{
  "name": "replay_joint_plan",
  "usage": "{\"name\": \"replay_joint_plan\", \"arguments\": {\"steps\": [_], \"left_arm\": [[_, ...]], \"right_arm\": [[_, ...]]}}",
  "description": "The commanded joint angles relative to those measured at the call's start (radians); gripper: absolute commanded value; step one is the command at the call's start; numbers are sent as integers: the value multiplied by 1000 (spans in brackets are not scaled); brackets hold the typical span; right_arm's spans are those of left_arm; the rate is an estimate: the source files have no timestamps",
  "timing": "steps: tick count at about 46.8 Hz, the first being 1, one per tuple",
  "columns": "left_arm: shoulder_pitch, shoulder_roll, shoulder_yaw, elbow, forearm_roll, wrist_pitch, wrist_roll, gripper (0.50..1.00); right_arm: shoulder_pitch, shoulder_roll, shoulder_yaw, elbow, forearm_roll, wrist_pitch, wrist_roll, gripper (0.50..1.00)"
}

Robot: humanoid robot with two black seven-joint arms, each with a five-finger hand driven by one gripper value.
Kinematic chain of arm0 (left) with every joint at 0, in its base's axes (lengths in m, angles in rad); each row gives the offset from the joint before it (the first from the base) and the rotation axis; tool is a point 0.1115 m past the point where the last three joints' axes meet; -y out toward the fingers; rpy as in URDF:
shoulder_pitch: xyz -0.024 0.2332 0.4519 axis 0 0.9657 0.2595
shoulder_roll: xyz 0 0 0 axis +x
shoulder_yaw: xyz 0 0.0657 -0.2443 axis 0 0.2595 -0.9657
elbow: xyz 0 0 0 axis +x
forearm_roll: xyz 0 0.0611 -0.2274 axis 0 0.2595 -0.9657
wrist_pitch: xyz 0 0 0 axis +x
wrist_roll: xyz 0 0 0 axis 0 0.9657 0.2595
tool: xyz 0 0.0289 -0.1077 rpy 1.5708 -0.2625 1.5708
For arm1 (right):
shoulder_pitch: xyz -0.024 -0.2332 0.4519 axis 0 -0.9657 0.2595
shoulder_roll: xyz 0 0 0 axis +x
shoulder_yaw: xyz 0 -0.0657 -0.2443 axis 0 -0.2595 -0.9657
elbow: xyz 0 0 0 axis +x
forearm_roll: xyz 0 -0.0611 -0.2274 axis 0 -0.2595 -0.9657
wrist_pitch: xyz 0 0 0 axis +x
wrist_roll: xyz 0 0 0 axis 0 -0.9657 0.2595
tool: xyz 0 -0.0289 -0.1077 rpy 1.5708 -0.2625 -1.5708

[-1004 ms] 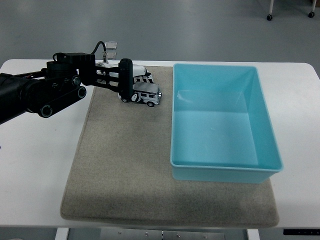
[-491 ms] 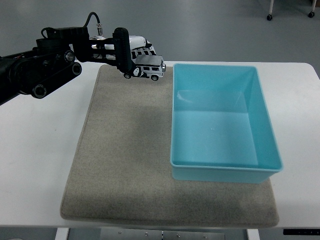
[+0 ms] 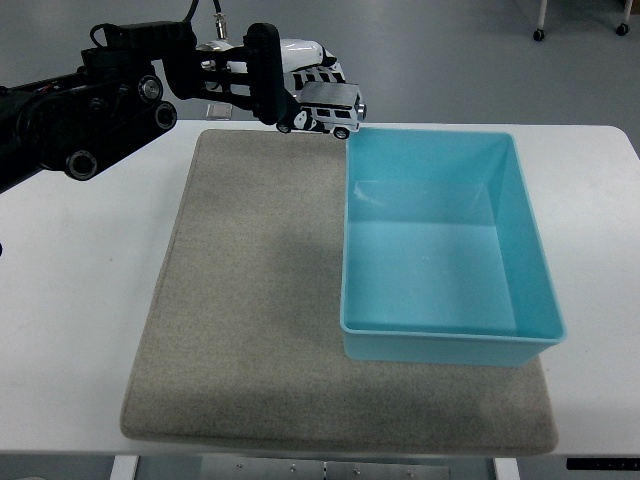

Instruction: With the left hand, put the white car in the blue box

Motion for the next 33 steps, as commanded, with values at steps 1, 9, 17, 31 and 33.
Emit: {"name": "replay_joint_plan", "arguments": {"steps": [1,9,17,31,33], "left_arm": [[0,0,0,-43,-2,0,0,500],[2,-8,-29,-112,-4,0,0,500],[6,-26,-29,-165,-4,-3,0,500],[20,-84,-28,-178,-4,-10,0,500],[26,-92,-28,-177,-4,-9,0,500]], "right_arm": [[1,0,0,0,0,0,-1,936],[1,0,0,0,0,0,0,936],[1,0,0,0,0,0,-1,936],[-1,0,0,0,0,0,0,936],[-1,0,0,0,0,0,0,936]]}}
